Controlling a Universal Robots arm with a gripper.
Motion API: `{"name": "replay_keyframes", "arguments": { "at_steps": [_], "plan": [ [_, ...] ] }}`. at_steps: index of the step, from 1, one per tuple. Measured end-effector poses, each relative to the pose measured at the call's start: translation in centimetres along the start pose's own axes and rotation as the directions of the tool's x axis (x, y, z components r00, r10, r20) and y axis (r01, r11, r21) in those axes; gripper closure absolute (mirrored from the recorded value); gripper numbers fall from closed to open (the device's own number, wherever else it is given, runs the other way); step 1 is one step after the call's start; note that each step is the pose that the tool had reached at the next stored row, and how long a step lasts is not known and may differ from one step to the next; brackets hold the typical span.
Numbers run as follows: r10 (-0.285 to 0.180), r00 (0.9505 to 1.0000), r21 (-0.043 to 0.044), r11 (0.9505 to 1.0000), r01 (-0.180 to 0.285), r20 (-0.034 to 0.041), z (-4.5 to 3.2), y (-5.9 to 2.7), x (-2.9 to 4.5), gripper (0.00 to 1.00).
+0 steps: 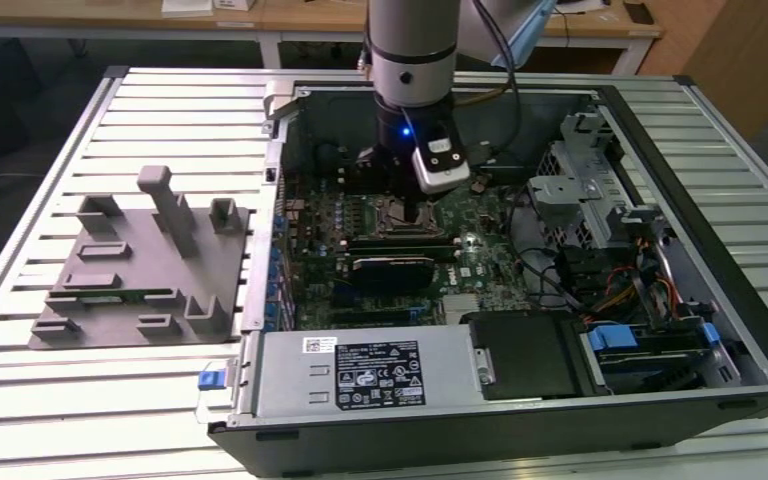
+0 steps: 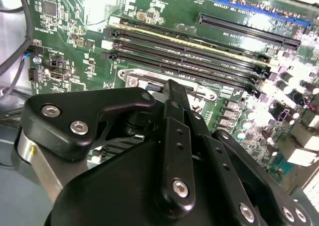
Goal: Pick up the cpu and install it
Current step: 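Install the second cpu locking lever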
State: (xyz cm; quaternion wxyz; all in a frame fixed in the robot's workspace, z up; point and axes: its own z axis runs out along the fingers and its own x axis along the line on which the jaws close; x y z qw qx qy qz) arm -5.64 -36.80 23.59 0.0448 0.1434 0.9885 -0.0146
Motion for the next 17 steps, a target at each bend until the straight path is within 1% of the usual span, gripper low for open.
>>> {"name": "replay_keyframes", "arguments": {
  "at_steps": [4, 9, 14, 17],
  "plan": [
    [-0.037, 0.9993, -0.0033, 0.9993, 0.037, 0.0006, 0.13, -0.10, 0.08, 0.89],
    [-0.086, 0.9963, -0.0077, 0.9963, 0.086, 0.0012, 0.35, -0.20, 0.19, 0.89],
    [-0.129, 0.9916, -0.0117, 0.9915, 0.129, 0.0024, 0.52, -0.35, 0.32, 0.89],
    [-0.157, 0.9875, -0.0142, 0.9874, 0.157, 0.0030, 0.68, -0.42, 0.44, 0.89]
  ]
}}
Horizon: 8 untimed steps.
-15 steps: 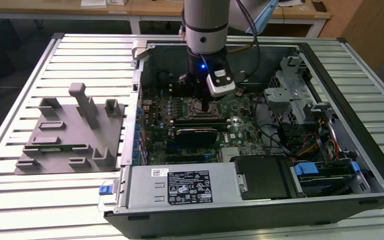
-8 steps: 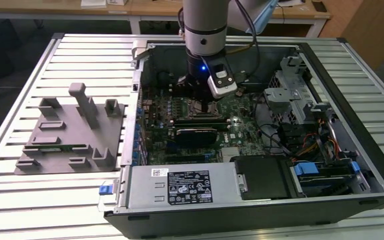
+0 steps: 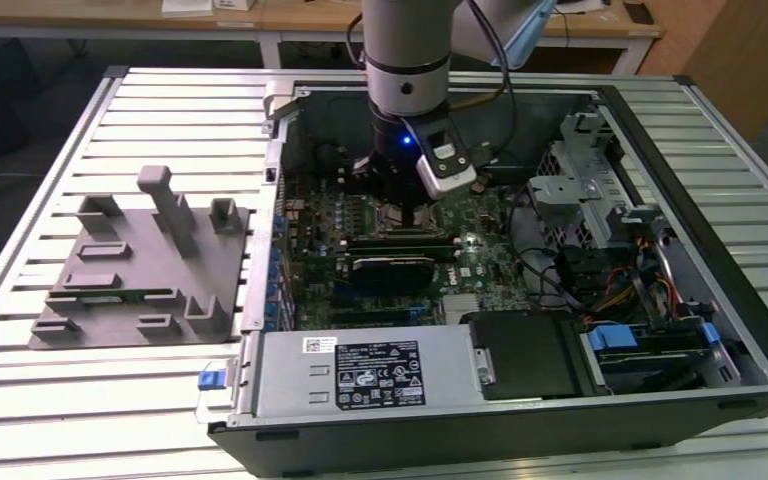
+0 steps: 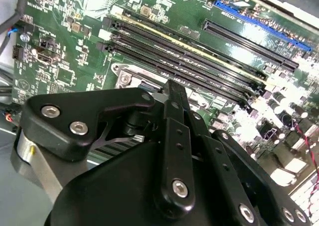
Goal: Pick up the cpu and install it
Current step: 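Install the second cpu locking lever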
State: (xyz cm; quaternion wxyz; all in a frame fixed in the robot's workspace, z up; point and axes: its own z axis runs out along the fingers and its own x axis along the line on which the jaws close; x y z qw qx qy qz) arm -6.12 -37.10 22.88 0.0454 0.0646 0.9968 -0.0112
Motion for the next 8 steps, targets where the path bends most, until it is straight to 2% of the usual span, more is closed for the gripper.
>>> {"name": "replay_keyframes", "arguments": {
  "at_steps": [8],
  "plan": [
    [-0.063, 0.9980, -0.0057, 0.9980, 0.063, 0.0002, 0.36, -0.24, 0.41, 0.89]
  ]
}}
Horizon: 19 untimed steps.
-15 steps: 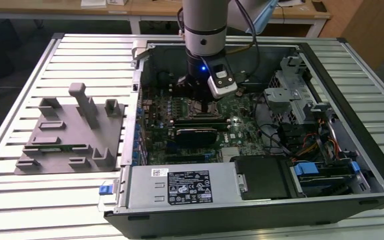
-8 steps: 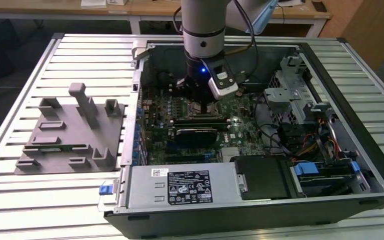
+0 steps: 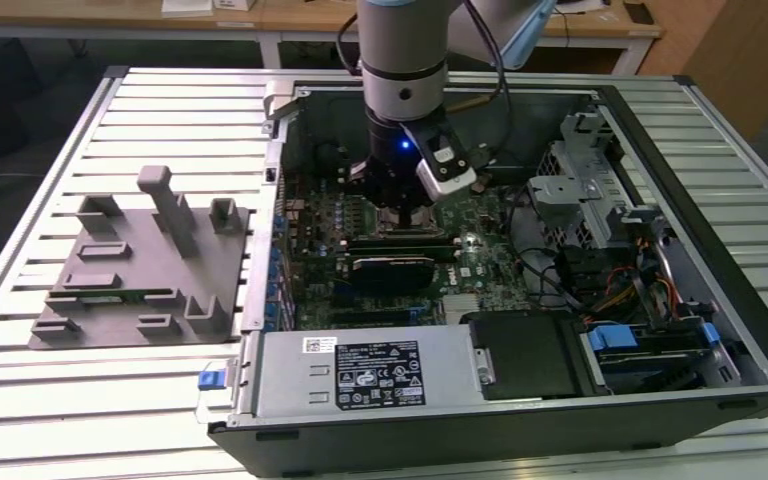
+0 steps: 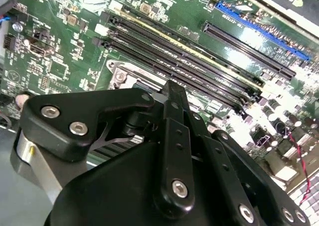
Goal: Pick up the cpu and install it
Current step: 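Install the second cpu locking lever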
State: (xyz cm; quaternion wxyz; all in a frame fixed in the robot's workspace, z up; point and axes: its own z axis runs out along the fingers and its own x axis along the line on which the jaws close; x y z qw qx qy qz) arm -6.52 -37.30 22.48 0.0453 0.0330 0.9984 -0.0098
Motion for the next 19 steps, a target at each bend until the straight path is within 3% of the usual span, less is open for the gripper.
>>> {"name": "replay_keyframes", "arguments": {
  "at_steps": [7, 10, 11, 12, 16, 19],
  "plan": [
    [-0.029, 0.9996, -0.0060, 0.9996, 0.029, 0.0004, 0.31, -0.44, 0.95, 0.89],
    [-0.034, 0.9994, -0.0135, 0.9993, 0.034, 0.0003, 0.43, -0.68, 1.11, 0.89],
    [-0.035, 0.9994, -0.0174, 0.9992, 0.035, 0.0003, 0.46, -0.77, 1.15, 0.89],
    [-0.034, 0.9994, -0.0366, 0.9988, 0.034, -0.0005, 0.49, -0.93, 1.18, 0.89],
    [-0.036, 0.9994, -0.0443, 0.9984, 0.035, -0.0010, 0.53, -1.00, 1.19, 0.89],
    [-0.045, 0.9990, -0.0604, 0.9972, 0.045, -0.0011, 0.68, -1.09, 1.34, 0.89]
  ]
}}
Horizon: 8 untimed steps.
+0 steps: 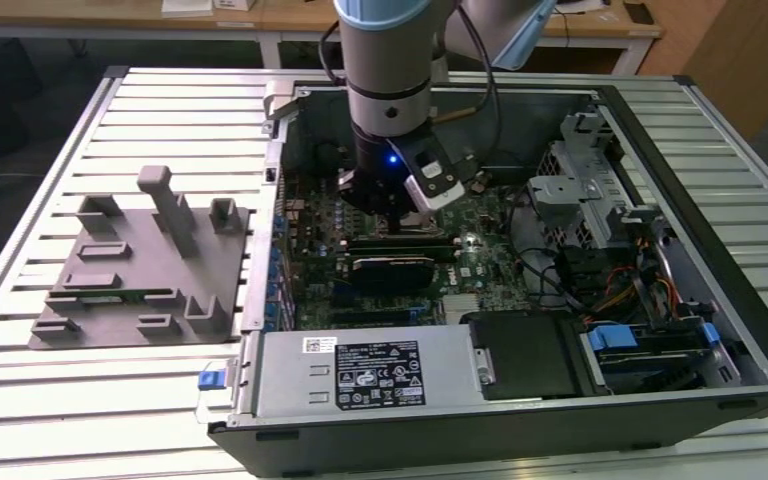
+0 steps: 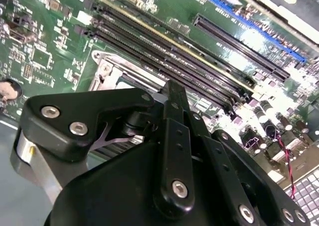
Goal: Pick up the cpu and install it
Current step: 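Install the second cpu locking lever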
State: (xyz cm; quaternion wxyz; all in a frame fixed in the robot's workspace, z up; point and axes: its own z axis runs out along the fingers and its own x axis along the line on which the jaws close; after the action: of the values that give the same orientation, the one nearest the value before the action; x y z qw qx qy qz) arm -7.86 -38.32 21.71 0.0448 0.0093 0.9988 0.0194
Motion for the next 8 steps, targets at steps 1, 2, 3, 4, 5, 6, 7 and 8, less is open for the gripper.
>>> {"name": "replay_keyframes", "arguments": {
  "at_steps": [1, 2, 3, 4, 5, 6, 7, 8],
  "plan": [
    [-0.003, 1.0000, -0.0038, 1.0000, 0.003, -0.0002, 0.05, -0.06, 0.08, 0.89],
    [-0.005, 1.0000, -0.0068, 1.0000, 0.005, -0.0003, 0.09, -0.15, 0.19, 0.89],
    [-0.008, 1.0000, -0.0089, 0.9999, 0.008, -0.0004, 0.13, -0.25, 0.29, 0.89],
    [-0.010, 1.0000, -0.0107, 0.9999, 0.010, -0.0005, 0.18, -0.36, 0.40, 0.89],
    [-0.011, 0.9999, -0.0127, 0.9999, 0.011, -0.0007, 0.21, -0.46, 0.50, 0.89],
    [-0.013, 0.9999, -0.0158, 0.9998, 0.013, -0.0008, 0.26, -0.57, 0.58, 0.89],
    [-0.014, 0.9999, -0.0207, 0.9997, 0.014, -0.0008, 0.29, -0.66, 0.64, 0.89],
    [-0.014, 0.9999, -0.0279, 0.9995, 0.014, -0.0008, 0.31, -0.76, 0.66, 0.89]
  ]
}}
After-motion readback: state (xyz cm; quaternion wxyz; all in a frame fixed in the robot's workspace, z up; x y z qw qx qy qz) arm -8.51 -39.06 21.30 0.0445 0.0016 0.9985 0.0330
